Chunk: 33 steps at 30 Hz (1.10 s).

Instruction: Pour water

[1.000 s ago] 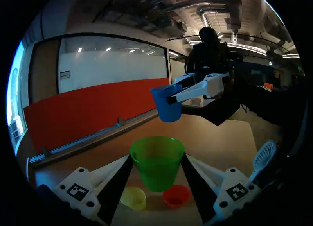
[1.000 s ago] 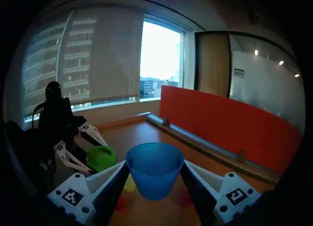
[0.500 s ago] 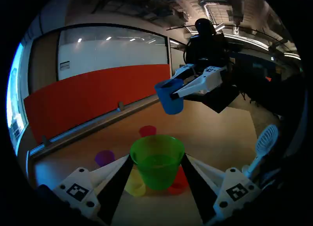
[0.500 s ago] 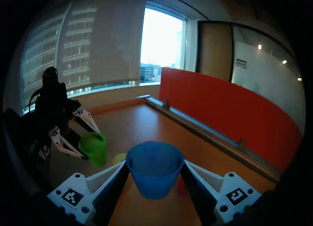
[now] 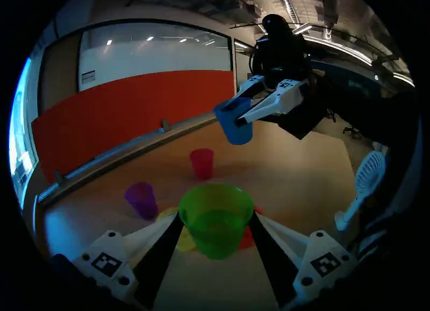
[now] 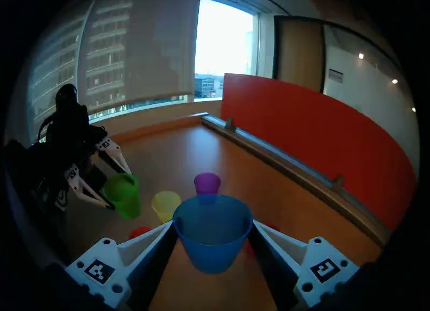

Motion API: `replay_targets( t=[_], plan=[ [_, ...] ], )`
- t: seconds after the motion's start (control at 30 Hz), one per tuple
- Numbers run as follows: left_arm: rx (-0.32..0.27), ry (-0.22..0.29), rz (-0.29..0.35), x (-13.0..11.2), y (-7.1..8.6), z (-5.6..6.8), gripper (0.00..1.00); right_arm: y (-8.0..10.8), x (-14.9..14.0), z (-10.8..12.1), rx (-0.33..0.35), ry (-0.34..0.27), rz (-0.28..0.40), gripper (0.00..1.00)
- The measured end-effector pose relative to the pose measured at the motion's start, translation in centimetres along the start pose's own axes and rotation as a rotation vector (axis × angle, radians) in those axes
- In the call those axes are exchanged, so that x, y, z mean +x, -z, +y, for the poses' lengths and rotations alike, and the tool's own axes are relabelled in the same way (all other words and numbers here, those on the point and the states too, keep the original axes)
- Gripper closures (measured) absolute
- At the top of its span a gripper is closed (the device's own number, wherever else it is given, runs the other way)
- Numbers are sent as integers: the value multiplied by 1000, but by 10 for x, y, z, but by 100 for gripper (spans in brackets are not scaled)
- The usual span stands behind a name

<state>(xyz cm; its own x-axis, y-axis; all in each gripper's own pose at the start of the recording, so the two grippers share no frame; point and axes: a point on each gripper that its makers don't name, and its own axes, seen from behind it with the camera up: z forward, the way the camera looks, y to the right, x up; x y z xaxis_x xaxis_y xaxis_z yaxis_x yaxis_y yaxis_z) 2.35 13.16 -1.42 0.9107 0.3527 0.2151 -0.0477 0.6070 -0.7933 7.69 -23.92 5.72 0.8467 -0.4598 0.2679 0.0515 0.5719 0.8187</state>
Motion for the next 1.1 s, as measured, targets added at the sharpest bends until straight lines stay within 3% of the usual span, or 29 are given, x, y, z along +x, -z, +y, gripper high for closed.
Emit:
replay_targets(
  t=[0.5, 1.1],
  plan=[
    [-13, 19, -81, -49, -14, 5, 15, -8, -18, 5, -1, 4, -31, 10],
    [-29, 31, -142, -87, -26, 9, 14, -8, -22, 10, -12, 5, -40, 10]
  ],
)
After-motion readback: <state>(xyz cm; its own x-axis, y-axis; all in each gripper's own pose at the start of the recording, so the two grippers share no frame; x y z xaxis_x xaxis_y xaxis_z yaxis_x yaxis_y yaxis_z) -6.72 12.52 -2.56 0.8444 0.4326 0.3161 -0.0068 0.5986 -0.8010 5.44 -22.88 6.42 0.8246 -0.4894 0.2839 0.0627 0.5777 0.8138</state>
